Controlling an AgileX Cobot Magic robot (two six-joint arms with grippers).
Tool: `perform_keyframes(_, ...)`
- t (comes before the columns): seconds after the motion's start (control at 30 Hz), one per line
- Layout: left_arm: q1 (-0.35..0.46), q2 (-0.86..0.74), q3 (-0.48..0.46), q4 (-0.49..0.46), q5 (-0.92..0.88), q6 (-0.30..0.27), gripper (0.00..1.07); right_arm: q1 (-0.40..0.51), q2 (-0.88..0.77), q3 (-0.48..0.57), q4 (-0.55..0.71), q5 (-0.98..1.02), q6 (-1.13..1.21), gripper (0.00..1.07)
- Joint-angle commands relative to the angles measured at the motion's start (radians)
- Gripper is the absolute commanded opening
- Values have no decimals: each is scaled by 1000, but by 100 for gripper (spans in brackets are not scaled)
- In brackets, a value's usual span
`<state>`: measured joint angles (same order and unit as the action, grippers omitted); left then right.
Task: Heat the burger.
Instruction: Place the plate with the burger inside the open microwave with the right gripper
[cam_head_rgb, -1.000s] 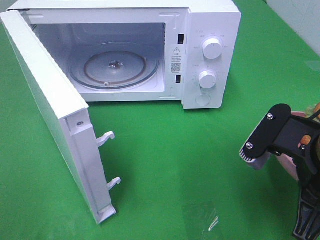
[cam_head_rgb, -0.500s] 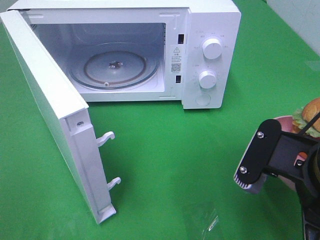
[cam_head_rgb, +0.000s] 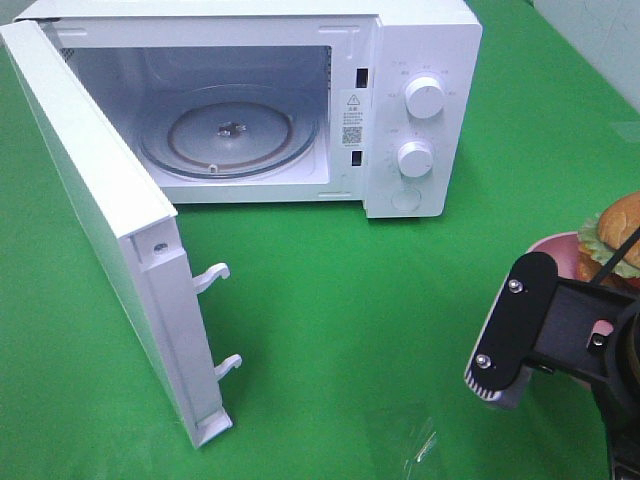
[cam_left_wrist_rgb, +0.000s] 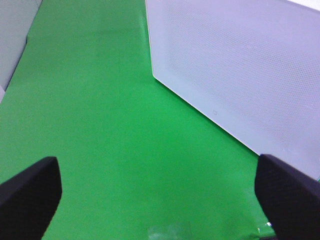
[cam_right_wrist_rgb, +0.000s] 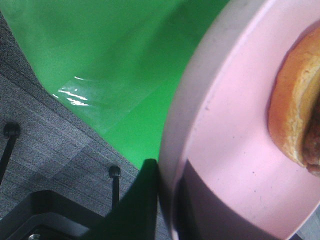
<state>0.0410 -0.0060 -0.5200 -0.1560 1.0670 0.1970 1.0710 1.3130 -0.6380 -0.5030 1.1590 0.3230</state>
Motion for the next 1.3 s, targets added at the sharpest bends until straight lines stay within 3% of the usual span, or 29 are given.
perform_keyframes(0.03,-3,-5,2,-3,7,-2,98,2,-10,3,-70,30,23,3)
perform_keyframes(1.3,-3,-5,2,-3,7,-2,98,2,-10,3,-289,-144,-107,5)
